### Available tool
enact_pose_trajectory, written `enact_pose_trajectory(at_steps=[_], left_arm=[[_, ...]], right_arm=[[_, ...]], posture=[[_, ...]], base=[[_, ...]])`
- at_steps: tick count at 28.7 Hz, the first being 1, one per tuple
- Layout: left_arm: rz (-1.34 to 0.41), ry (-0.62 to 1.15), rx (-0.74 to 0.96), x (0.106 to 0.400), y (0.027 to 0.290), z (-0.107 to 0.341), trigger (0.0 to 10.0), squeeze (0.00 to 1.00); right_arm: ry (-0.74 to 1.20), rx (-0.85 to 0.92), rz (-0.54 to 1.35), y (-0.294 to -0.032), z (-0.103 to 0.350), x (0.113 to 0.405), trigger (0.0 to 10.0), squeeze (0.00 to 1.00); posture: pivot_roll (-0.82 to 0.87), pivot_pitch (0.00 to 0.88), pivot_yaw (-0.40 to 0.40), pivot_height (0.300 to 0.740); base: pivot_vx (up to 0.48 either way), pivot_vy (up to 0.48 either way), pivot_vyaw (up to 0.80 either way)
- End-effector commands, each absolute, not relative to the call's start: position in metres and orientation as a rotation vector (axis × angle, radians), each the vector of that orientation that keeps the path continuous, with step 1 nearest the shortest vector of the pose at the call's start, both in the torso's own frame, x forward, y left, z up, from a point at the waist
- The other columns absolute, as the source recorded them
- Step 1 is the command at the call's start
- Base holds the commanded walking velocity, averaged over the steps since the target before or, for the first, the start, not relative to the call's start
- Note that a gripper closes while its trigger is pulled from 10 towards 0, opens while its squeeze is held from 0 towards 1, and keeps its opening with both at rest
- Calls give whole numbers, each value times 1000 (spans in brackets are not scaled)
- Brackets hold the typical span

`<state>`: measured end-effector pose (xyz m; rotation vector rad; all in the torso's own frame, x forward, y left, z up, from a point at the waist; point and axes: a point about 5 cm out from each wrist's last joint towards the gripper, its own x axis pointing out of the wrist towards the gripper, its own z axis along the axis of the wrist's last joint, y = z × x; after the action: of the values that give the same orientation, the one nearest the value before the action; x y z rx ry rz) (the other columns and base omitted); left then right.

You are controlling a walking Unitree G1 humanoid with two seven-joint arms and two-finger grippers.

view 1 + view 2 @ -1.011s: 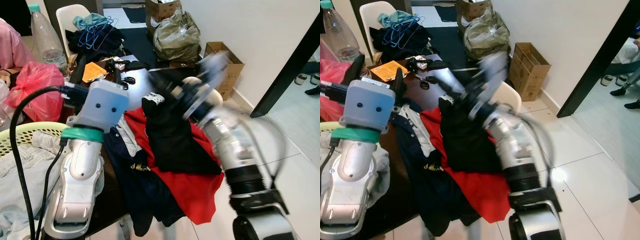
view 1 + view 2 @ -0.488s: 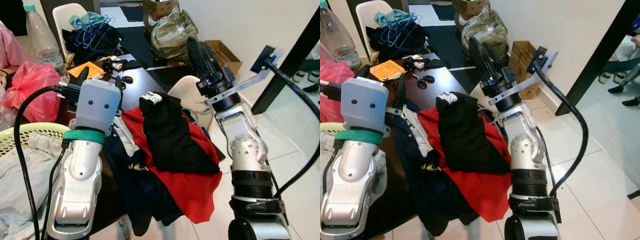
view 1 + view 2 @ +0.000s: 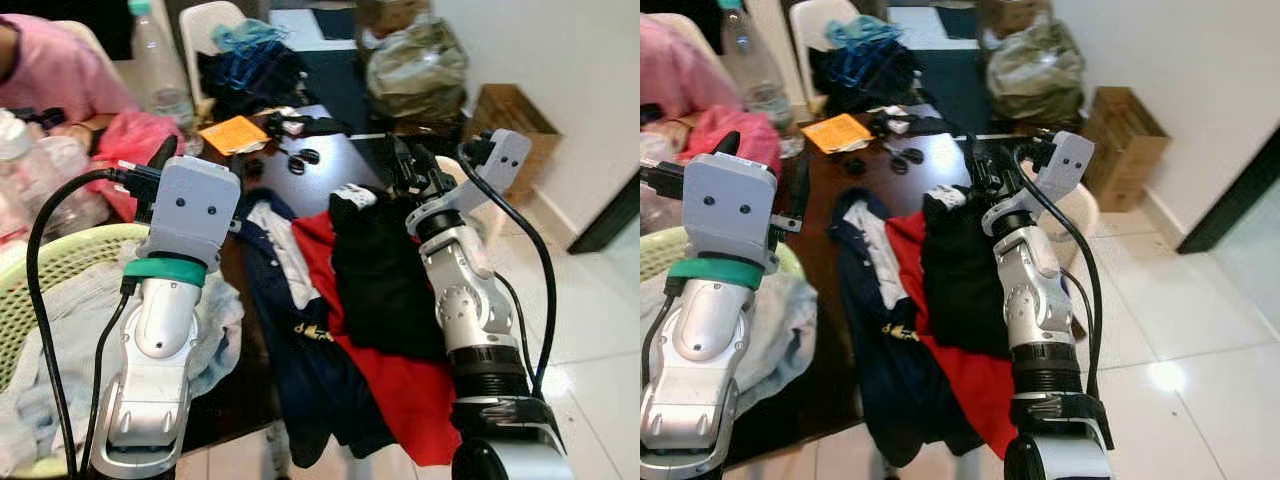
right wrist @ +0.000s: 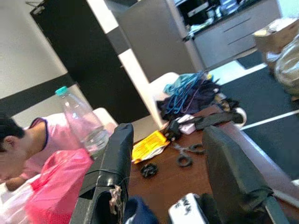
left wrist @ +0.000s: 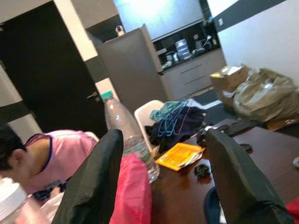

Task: Hang hanger

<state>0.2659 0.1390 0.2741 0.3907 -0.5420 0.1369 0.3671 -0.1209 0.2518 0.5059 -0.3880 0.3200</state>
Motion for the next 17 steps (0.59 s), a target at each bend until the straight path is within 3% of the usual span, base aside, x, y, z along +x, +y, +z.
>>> enact_pose_trajectory(at_steps=[1, 14, 17], left_arm=[[128, -543, 403, 264, 137, 276, 10000, 0], [163, -499, 414, 269, 144, 278, 10000, 0], [162, -502, 419, 269, 144, 278, 10000, 0]], right_arm=[[-381, 519, 321, -121, 250, 365, 10000, 0], [-402, 539, 306, -114, 249, 367, 10000, 0], [-404, 443, 271, -115, 249, 367, 10000, 0]], posture=[[80, 73, 29, 740], [82, 75, 33, 740], [80, 75, 36, 740]], base=[[0, 0, 781], [0, 0, 712], [0, 0, 779]])
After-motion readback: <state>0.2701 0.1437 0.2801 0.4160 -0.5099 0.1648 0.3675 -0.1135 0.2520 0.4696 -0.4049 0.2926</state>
